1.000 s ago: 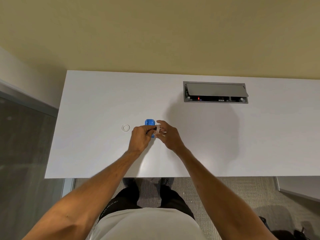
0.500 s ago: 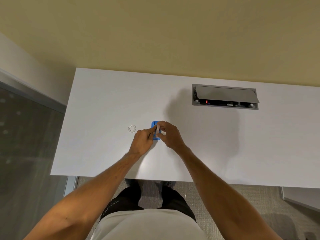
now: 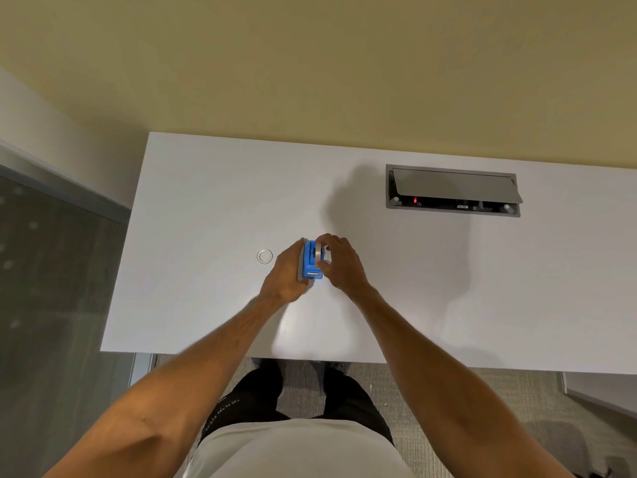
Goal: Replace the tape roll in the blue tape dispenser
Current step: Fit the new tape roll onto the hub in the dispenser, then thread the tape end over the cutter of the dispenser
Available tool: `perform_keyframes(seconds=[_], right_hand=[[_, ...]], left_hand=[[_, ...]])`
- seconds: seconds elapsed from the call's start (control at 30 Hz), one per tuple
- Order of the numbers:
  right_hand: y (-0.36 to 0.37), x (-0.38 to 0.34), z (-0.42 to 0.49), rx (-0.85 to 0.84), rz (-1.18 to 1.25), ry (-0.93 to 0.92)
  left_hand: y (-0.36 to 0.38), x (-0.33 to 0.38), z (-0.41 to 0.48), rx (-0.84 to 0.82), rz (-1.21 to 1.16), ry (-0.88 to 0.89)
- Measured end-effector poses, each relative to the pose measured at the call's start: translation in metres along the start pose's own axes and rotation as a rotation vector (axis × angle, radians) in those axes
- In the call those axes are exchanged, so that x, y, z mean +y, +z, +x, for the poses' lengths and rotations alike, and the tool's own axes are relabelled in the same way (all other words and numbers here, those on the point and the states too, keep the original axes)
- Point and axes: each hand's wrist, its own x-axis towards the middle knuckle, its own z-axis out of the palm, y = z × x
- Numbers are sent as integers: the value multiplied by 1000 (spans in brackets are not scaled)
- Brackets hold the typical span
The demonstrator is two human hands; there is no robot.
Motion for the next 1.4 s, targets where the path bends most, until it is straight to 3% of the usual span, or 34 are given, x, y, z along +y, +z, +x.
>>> perform_keyframes(seconds=[0.27, 0.83, 1.4], right_hand=[[3, 0, 13, -13, -28, 13], [13, 3, 22, -29, -57, 38], [12, 7, 22, 2, 62, 34]], left_hand=[[0, -7, 14, -30, 36, -78], [-3, -16, 20, -106, 71, -74], [-3, -13, 19, -103, 51, -129]])
